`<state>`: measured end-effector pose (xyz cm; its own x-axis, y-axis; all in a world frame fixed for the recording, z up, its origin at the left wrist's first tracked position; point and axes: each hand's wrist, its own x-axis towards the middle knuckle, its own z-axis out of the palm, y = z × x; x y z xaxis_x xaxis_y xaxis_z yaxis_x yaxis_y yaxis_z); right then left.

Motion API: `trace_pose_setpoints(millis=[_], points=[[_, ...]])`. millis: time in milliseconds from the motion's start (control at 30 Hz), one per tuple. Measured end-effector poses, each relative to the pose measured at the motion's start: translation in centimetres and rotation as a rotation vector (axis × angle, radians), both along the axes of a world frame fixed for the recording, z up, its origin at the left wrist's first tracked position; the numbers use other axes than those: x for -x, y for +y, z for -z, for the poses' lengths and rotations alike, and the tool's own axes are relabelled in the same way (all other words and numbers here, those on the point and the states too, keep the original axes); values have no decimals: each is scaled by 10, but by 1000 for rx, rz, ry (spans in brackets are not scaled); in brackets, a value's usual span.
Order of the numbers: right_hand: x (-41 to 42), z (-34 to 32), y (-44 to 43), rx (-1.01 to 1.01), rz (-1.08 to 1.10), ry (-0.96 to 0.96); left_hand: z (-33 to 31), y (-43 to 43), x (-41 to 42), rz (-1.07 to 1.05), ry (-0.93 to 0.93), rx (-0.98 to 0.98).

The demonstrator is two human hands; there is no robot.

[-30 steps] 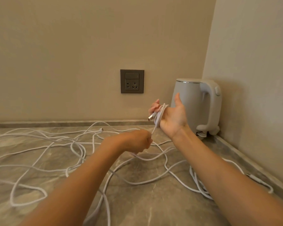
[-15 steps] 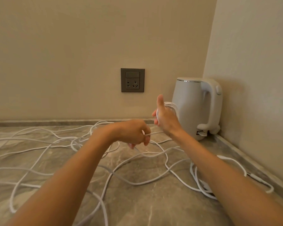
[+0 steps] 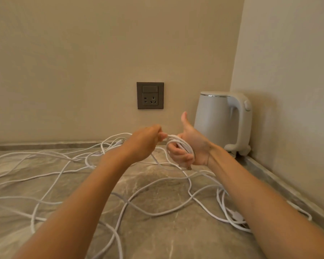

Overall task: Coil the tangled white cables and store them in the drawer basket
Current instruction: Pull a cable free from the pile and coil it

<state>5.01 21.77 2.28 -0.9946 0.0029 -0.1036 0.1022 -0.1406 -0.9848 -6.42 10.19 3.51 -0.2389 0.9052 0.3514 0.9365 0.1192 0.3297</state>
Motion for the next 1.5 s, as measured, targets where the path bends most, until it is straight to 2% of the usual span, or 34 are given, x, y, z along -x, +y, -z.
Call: trace_pose_setpoints(millis=[100,200,300,433,567,633,700,833,933,1067,1200,1300,1367,1433,1500], points=[[2,-1,1,306,-77,151,5,2,2,-2,26,-8],[5,-2,2,592,-128,305,13,5,0,-37,40,82],[6,-6,-4,783,65,423,17,5,-6,-30,75,210],[6,-13,-9,878,355,562,25,6,-16,-9,149,408],[5,-10,-7,765,638,577,27,6,-23,42,171,496],[6,-7,-8,629,745,527,25,5,-23,62,177,506],[8,-5,-7,393,845,449,24,4,-23,70,177,499],[15,2,-3,-224,1057,292,16,3,-20,11,192,379],[13,10,-2,-550,1086,170,9,2,-13,-56,188,228],[10,12,-9,-833,947,53,9,1,-11,-61,177,47],[12,12,-7,-795,772,-29,2,-1,-12,-51,153,-226],[10,7,-6,-643,527,-130,-3,1,-12,-45,180,-303],[7,3,-7,-510,429,-128,-4,0,-9,-74,160,-351],[8,2,-4,-347,523,-61,-6,-3,-6,-71,118,-392],[9,5,2,-179,727,30,-11,-7,-8,16,54,-404]])
